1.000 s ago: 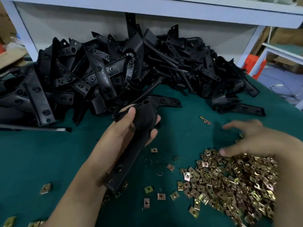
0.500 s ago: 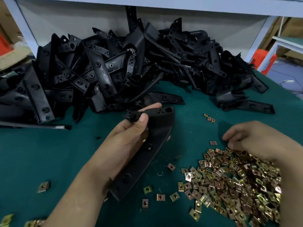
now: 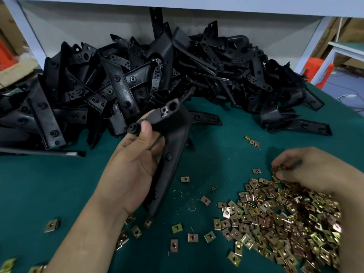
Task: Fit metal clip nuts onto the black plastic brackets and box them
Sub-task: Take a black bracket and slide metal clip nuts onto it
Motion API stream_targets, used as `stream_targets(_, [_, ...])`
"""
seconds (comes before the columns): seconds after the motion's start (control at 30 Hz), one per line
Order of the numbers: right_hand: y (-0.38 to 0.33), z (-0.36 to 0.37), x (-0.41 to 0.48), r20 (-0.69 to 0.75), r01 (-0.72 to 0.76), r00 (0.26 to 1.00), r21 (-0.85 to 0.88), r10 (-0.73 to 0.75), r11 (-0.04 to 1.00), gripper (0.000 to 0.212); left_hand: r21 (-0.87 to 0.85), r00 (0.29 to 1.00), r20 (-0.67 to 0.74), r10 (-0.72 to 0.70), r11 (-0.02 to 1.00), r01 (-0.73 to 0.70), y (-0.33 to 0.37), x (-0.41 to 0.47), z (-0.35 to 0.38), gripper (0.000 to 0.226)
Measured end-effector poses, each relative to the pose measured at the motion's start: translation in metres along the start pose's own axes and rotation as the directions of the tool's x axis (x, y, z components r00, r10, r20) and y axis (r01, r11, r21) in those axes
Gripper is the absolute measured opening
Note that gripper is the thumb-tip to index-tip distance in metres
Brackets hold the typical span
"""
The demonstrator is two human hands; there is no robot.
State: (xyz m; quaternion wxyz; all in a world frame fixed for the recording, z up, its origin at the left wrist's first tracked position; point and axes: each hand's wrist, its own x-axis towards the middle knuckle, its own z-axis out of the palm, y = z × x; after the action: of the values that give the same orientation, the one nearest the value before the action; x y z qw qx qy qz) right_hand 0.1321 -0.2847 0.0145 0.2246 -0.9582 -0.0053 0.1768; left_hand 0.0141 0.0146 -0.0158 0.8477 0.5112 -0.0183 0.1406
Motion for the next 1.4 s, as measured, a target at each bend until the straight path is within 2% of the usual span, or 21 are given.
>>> stream_targets(0.17, [-0.002, 0.005, 0.004, -0.061, 0.021, 0.998, 0.021, -0.020, 1.000, 0.014, -0.012, 0.993, -0.115, -0.004, 1.000, 0.003, 0.006, -0.001, -0.002, 0.038])
stream_targets(0.27, [-0.002, 0.006, 0.006, -0.090, 0.037, 0.995, 0.050, -0.032, 0.998, 0.013, 0.059, 0.974, -0.218, 0.061, 0.997, -0.050, 0.007, 0.001, -0.004, 0.055])
stream_targets(0.33, [-0.003, 0.006, 0.006, -0.093, 0.048, 0.995, 0.051, -0.043, 0.998, 0.013, 0.208, 0.964, -0.192, 0.184, 0.968, -0.144, 0.005, 0.001, -0.003, 0.031])
stream_targets(0.4, [-0.004, 0.006, 0.005, -0.091, 0.055, 0.995, 0.049, -0.051, 0.997, 0.015, 0.374, 0.944, -0.134, 0.302, 0.897, -0.234, 0.003, -0.002, 0.001, 0.017])
stream_targets(0.5, [-0.007, 0.008, 0.003, -0.024, 0.084, 0.996, -0.029, -0.085, 0.996, 0.031, 0.471, 0.904, -0.089, 0.418, 0.818, -0.332, 0.000, -0.004, 0.004, 0.012])
stream_targets(0.63, [-0.010, 0.011, 0.005, -0.034, 0.144, 0.989, -0.027, -0.145, 0.989, 0.018, 0.600, 0.852, -0.078, 0.517, 0.707, -0.374, -0.004, -0.005, 0.003, 0.013])
stream_targets(0.73, [-0.011, 0.013, 0.006, -0.028, 0.163, 0.986, -0.037, -0.164, 0.986, 0.018, 0.677, 0.840, -0.071, 0.537, 0.644, -0.355, -0.006, -0.007, 0.002, 0.020])
stream_targets(0.9, [-0.011, 0.016, 0.008, -0.025, 0.169, 0.985, -0.059, -0.171, 0.984, 0.017, 0.690, 0.866, -0.063, 0.496, 0.649, -0.321, -0.005, -0.005, 0.006, 0.011])
stream_targets(1.0, [-0.010, 0.016, 0.008, -0.038, 0.161, 0.986, -0.030, -0.162, 0.986, 0.015, 0.685, 0.844, -0.092, 0.528, 0.649, -0.331, -0.005, -0.005, 0.007, 0.004])
stream_targets(1.2, [-0.012, 0.016, 0.006, -0.055, 0.186, 0.981, 0.017, -0.185, 0.982, 0.011, 0.712, 0.798, -0.117, 0.591, 0.610, -0.347, -0.003, -0.006, 0.008, 0.010])
stream_targets(1.3, [-0.012, 0.016, 0.004, -0.062, 0.205, 0.978, 0.070, -0.201, 0.976, 0.016, 0.753, 0.813, -0.116, 0.570, 0.584, -0.302, -0.004, -0.006, 0.008, 0.014])
stream_targets(1.4, [-0.014, 0.015, 0.004, -0.049, 0.220, 0.975, 0.052, -0.217, 0.974, 0.020, 0.768, 0.839, -0.136, 0.527, 0.591, -0.246, -0.005, -0.007, 0.008, 0.024])
